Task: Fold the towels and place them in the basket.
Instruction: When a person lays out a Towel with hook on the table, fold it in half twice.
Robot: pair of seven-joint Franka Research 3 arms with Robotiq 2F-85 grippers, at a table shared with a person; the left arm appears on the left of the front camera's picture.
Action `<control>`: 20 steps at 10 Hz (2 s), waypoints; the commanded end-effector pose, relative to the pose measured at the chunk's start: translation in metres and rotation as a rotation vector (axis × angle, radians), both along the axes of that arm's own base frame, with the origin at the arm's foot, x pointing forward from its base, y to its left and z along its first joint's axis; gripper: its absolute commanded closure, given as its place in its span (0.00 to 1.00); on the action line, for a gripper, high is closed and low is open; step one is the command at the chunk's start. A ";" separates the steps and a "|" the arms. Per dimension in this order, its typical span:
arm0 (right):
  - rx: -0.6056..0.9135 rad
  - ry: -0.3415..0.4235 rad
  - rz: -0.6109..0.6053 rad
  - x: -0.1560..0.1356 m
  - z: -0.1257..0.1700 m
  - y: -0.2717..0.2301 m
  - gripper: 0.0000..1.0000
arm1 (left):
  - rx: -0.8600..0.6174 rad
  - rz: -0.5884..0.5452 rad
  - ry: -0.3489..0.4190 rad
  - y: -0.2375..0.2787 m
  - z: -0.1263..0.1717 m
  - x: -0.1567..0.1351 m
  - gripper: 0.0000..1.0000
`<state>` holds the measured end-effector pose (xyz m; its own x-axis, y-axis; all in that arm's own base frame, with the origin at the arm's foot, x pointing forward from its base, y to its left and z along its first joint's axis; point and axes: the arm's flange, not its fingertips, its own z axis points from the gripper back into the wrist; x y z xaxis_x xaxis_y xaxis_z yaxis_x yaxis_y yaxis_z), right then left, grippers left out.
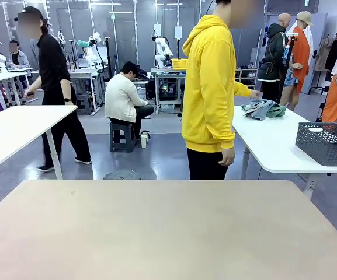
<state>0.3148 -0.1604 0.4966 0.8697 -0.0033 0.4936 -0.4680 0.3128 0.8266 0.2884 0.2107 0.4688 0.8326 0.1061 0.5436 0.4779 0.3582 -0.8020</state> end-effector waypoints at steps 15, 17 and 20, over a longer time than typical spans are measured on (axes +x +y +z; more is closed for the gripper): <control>0.008 -0.022 0.006 0.002 0.001 -0.002 0.00 | -0.023 -0.002 -0.021 -0.001 0.000 0.001 0.00; 0.008 -0.022 0.006 0.002 0.001 -0.002 0.00 | -0.023 -0.002 -0.021 -0.001 0.000 0.001 0.00; 0.008 -0.022 0.006 0.002 0.001 -0.002 0.00 | -0.023 -0.002 -0.021 -0.001 0.000 0.001 0.00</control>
